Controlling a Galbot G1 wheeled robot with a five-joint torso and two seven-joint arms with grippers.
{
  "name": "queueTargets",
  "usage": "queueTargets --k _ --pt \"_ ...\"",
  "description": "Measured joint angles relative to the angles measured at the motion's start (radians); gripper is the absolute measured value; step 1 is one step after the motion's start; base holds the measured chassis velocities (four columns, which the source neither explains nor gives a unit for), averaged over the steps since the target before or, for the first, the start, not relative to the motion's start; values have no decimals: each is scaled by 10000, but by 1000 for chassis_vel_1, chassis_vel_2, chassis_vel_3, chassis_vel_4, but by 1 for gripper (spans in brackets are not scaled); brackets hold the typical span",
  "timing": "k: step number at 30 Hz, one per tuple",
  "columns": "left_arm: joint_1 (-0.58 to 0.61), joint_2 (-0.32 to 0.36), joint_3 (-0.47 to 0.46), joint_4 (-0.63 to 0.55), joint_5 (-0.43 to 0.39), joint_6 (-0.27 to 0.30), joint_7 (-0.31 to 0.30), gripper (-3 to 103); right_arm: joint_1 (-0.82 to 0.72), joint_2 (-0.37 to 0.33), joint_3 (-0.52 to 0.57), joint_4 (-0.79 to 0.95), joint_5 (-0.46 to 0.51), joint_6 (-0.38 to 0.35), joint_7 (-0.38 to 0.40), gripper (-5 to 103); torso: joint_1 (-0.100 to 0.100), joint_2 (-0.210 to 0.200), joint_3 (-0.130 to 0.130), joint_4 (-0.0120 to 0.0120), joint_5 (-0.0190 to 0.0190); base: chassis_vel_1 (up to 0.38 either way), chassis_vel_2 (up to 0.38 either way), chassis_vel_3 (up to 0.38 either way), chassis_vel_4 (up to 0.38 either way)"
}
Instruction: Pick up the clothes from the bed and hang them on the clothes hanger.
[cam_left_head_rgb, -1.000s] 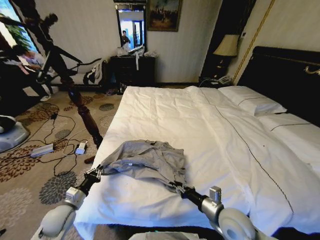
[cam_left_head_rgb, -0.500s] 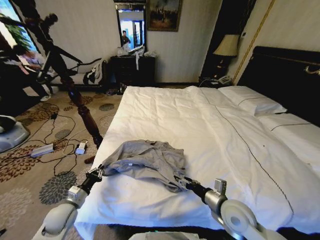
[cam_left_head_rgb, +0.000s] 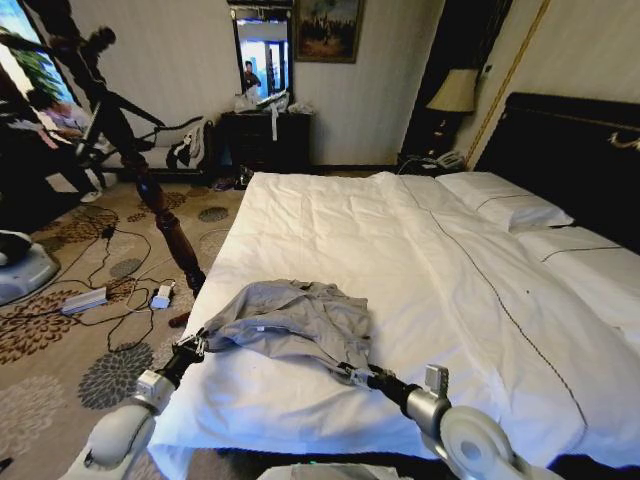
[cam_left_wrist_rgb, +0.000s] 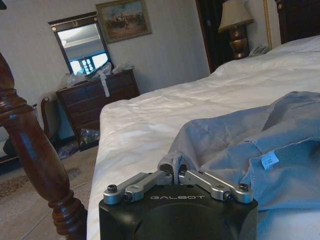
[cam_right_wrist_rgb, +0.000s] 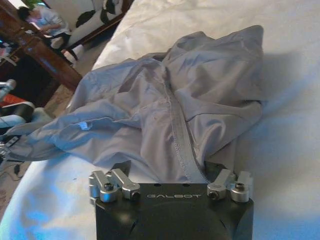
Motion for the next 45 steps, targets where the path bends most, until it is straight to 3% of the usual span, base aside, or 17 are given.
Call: queueTargets --k 3,4,7,10,14,16,19,22,27,30,32,36,38,41,42,44,45 --pt "1 17 -5 10 -5 0 -5 0 -81 -7 4 17 -106 27 -196 76 1 0 0 0 0 0 0 0 0" --pt "3 23 -5 16 -5 0 -6 0 -146 -29 29 18 -235 46 -351 65 1 0 0 0 0 0 0 0 0" --pt "3 24 -5 29 -5 0 -8 0 -286 -101 80 18 -658 132 -761 65 0 0 0 0 -1 0 0 0 0" --pt "-22 4 17 51 -3 0 -16 0 -416 -145 67 -39 -1333 217 -1213 42 0 0 0 -1 0 0 0 0 0" --pt "-26 -30 32 53 11 -8 -22 0 -520 -131 -23 -191 -1983 577 -1667 42 0 0 0 0 0 0 0 0 0" --pt "-20 -41 28 53 17 -19 -23 0 -593 -129 -29 -268 -2251 947 -2031 20 0 0 0 0 0 0 0 0 0" --pt "-12 -49 16 53 25 -33 -23 0 -637 -130 -28 -318 -2411 1244 -2321 20 0 0 0 0 0 0 0 0 0" --pt "23 -105 4 53 69 -58 -23 0 -767 -143 -1 -401 -2870 1626 -2950 2 1 0 -1 0 1 0 0 0 0" --pt "80 -159 -16 50 134 -90 -24 0 -1044 -146 8 -473 -3494 1808 -3276 -3 0 0 -1 -1 0 0 0 0 0" --pt "106 -170 -35 40 146 -96 -23 0 -1117 -146 9 -521 -3772 1894 -3436 -3 0 0 -1 0 0 0 0 0 0" --pt "149 -188 -76 13 167 -102 -23 0 -1189 -143 10 -537 -3959 1953 -3583 18 0 0 -1 0 0 0 0 0 0" --pt "180 -211 -116 -5 188 -110 -23 0 -1241 -142 -2 -522 -4044 2009 -3746 18 0 1 -1 0 0 0 0 0 0" --pt "216 -253 -153 -29 218 -117 -22 0 -1278 -141 -15 -525 -4209 2088 -4062 38 0 0 -1 0 0 0 0 0 0" --pt "237 -273 -171 -38 231 -122 -21 0 -1278 -142 -46 -554 -4238 2093 -4123 38 0 0 -1 0 0 0 0 0 0" --pt "254 -289 -183 -43 242 -127 -20 0 -1259 -141 -86 -599 -4239 2093 -4138 50 0 1 -1 -1 0 0 0 0 0" --pt "268 -309 -205 -44 255 -133 -20 0 -1207 -141 -134 -676 -4235 2092 -4144 50 0 0 0 0 0 0 0 0 0" --pt "277 -319 -215 -44 261 -137 -19 0 -1161 -141 -158 -725 -4224 2086 -4144 62 0 0 -1 0 0 0 0 0 0"
